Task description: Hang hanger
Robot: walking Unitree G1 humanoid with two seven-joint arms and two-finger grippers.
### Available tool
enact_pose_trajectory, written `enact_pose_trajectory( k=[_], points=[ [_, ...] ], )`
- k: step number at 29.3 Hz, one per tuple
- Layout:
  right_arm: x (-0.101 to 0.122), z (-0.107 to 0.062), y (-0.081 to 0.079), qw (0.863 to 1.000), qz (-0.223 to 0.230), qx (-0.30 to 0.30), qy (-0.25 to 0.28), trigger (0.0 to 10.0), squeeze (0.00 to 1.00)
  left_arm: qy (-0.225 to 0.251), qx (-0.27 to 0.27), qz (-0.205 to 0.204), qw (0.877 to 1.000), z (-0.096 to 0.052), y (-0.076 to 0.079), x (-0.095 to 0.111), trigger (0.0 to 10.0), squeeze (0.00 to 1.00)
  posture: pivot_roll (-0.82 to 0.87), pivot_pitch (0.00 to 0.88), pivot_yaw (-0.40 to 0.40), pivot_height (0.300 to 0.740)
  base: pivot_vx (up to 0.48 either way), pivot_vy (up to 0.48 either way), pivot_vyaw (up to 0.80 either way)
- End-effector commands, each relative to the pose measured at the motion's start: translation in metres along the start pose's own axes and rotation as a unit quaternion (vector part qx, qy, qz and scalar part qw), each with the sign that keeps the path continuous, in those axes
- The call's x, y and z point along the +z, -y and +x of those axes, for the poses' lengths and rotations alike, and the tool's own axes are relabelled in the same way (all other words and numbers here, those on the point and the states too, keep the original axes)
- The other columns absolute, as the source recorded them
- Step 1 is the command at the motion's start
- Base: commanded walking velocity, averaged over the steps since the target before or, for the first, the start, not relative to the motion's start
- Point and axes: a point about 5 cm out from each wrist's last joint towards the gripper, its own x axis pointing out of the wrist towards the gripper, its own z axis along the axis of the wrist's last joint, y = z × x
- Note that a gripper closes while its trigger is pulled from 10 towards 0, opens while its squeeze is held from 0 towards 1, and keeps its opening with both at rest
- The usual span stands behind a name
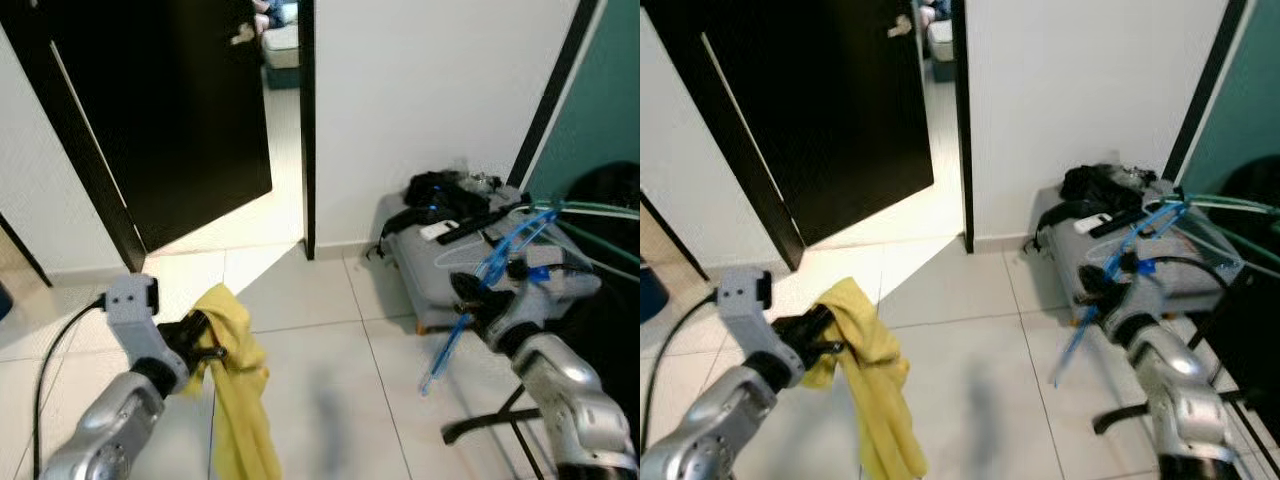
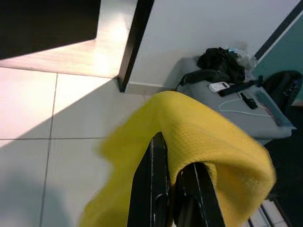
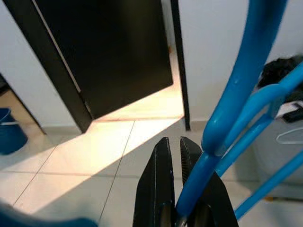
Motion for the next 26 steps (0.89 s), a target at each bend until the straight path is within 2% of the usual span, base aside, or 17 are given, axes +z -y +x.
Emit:
enact_pose_trajectory(
  k=[1,7,11,26],
  points=[
    [-0.0164,0.0043,-0.0147,0.998,0.015,0.043,-0.036,10.0,0.0,0.002,0.004,0.011,1.0,-0.001,-0.0019,0.0019,10.0,0.0,-0.06,0.013,0.017,0.74,0.0,0.0,0.77],
    [-0.0174,0.0043,-0.0157,0.998,0.013,0.048,-0.037,10.0,0.0,0.011,0.01,0.023,1.0,-0.0013,-0.0034,0.0039,10.0,0.0,-0.06,0.007,0.02,0.74,0.0,0.0,0.76],
    [-0.0185,0.0042,-0.0202,0.997,-0.004,0.063,-0.039,10.0,0.0,0.028,0.028,0.032,0.999,-0.0015,-0.0064,0.0074,10.0,0.0,-0.05,0.004,0.026,0.74,0.454,0.0,0.76],
    [-0.0179,0.004,-0.0231,0.996,-0.01,0.077,-0.037,10.0,0.0,0.032,0.027,0.033,0.999,-0.0021,-0.0062,0.0085,10.0,0.0,-0.05,0.008,0.024,0.74,0.48,0.0,0.76]
  ],
)
